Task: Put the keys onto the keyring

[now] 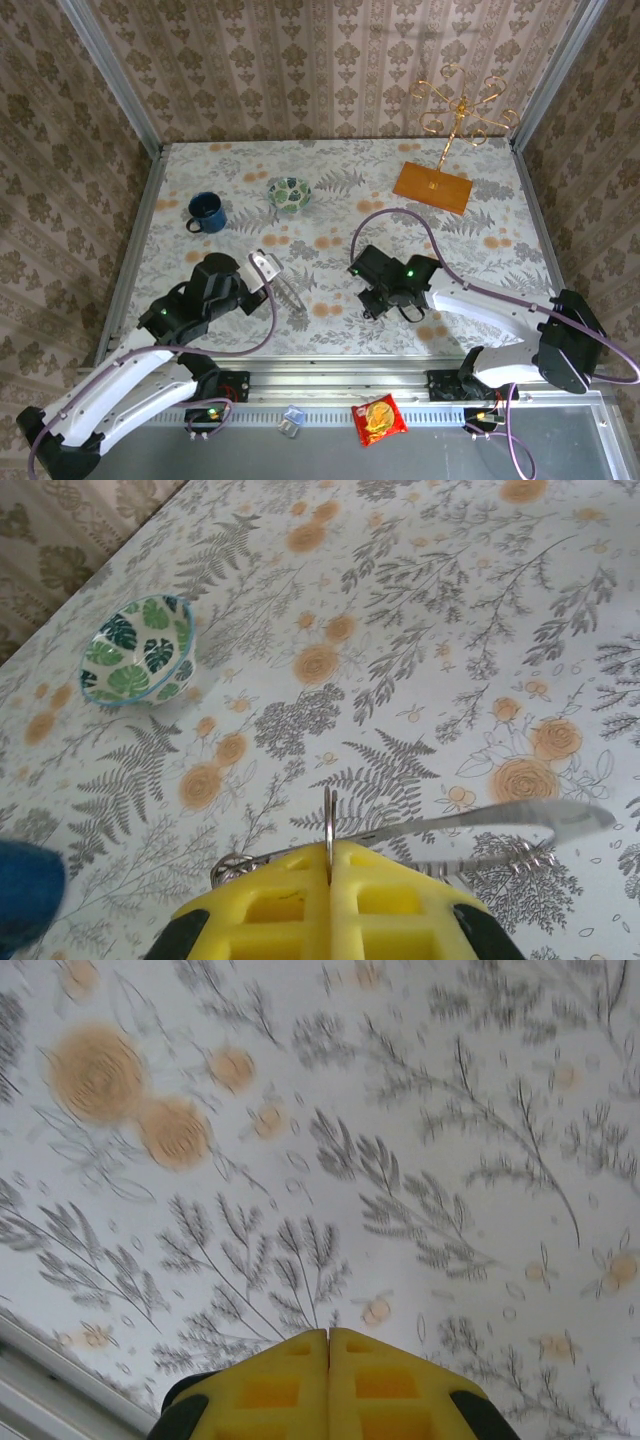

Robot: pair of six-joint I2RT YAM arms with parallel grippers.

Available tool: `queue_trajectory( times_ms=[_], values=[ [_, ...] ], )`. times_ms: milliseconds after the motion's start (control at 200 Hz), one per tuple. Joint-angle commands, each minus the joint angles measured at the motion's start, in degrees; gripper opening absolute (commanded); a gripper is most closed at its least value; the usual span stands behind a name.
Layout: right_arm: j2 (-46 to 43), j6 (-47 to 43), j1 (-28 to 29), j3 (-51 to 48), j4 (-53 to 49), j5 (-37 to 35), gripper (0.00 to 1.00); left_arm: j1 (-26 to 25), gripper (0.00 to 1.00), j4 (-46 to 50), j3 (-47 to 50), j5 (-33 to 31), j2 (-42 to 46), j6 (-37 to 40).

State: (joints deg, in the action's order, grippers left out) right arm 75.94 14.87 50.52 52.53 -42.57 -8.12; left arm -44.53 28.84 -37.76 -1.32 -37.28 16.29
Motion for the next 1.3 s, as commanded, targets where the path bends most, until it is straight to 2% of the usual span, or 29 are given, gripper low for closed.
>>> queue_trajectory(
  times_ms=[0, 380, 635, 780, 960, 1065, 1295],
  values=[
    [1.5, 3.0, -1.9, -0.5, -2.8, 0.8, 0.00, 0.0, 0.00, -4.4, -2.2, 3.0, -0.3, 1.3],
    [14.3, 3.6, -5.1, 3.7, 3.5, 3.0, 0.00, -1.2, 0.00, -2.3, -2.2, 0.4, 0.3, 0.8],
    [18.4, 4.0, -6.6, 4.5, 4.6, 3.0, 0.00, -2.0, 0.00, -3.6, -1.3, 1.5, -0.4, 0.7],
    [19.5, 4.0, -7.0, 5.1, 5.0, 3.0, 0.08, -2.6, 0.00, -3.9, -0.7, 2.0, -0.4, -0.4],
    [19.1, 4.4, -7.8, 5.5, 6.1, 5.5, 0.23, -3.1, 0.00, -4.7, 0.1, 3.9, -0.4, -1.8],
    [18.7, 4.6, -7.9, 5.6, 6.0, 5.8, 0.28, -3.1, 0.00, -7.4, 1.4, 6.2, 0.0, -3.3],
    [17.1, 5.7, -8.2, 4.7, 5.0, 4.6, 0.33, -3.3, 0.00, -8.2, 1.6, 7.0, -1.8, -4.5]
  ],
)
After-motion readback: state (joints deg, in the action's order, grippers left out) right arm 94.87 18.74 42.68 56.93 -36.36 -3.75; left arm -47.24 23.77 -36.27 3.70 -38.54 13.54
